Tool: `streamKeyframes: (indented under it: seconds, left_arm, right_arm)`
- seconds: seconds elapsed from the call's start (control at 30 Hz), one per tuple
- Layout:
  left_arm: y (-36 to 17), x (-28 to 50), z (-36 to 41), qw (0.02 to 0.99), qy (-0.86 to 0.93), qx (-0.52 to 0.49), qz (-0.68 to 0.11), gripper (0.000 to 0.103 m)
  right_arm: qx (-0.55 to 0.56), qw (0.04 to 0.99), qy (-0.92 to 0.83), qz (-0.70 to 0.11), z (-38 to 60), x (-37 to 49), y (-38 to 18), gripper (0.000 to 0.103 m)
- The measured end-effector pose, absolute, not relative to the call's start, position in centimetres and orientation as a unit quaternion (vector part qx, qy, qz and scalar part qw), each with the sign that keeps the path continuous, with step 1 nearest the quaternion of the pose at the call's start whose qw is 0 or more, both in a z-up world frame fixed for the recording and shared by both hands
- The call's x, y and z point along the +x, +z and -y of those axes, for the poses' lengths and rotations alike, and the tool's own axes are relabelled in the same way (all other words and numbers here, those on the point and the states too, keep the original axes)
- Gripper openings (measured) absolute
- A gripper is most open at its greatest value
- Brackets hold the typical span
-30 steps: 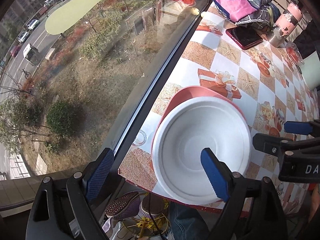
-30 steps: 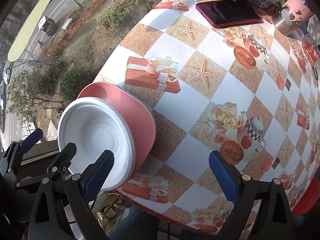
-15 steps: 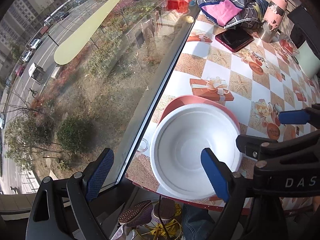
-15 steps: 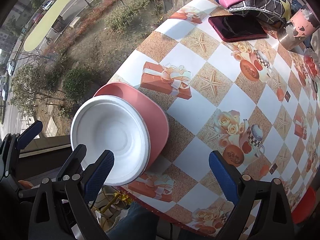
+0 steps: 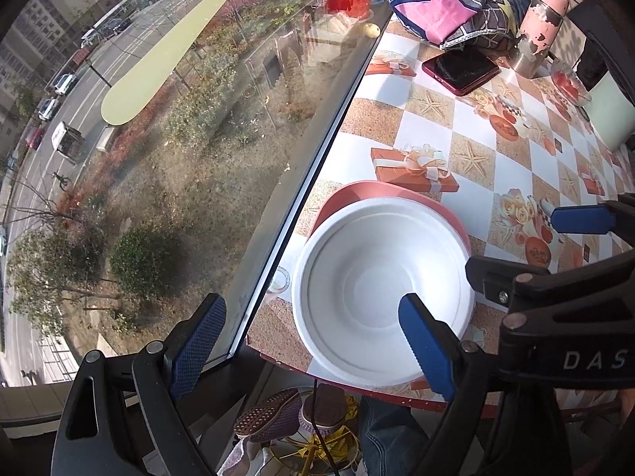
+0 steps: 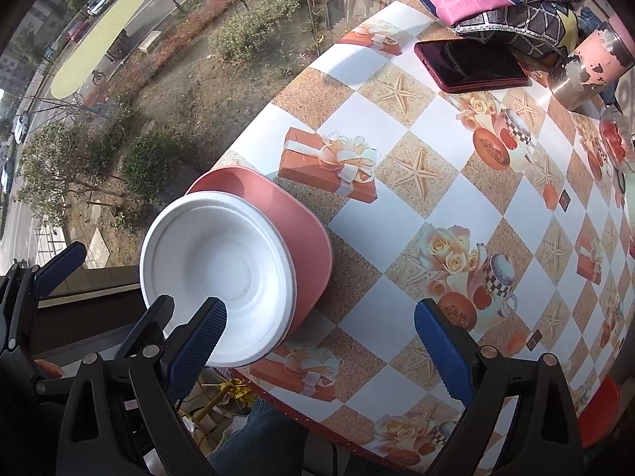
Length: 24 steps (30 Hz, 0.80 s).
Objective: Organize plates and bowls
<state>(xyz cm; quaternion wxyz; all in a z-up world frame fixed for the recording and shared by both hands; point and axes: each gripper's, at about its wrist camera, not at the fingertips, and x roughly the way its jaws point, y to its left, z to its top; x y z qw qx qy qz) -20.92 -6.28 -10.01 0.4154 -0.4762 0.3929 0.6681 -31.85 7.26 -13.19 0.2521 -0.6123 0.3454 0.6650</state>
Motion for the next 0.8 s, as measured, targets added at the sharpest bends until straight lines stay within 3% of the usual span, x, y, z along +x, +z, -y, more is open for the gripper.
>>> streamKeyframes:
  seconds: [0.27, 0.8]
  left_arm:
    - [-10.0, -20.7, 6.2, 0.413, 0.666, -0.474, -0.401, 0.091]
    - [-9.7, -20.0, 6.3, 0.413, 0.663, -0.470, -0.411, 0.091]
  right_arm:
    - [-0.619, 0.257, 0.683, -0.292, -6.7, -32.4, -12.1, 0.097]
    - [-0.610, 0.261, 0.686, -0.299, -7.3, -31.7, -11.7, 0.097]
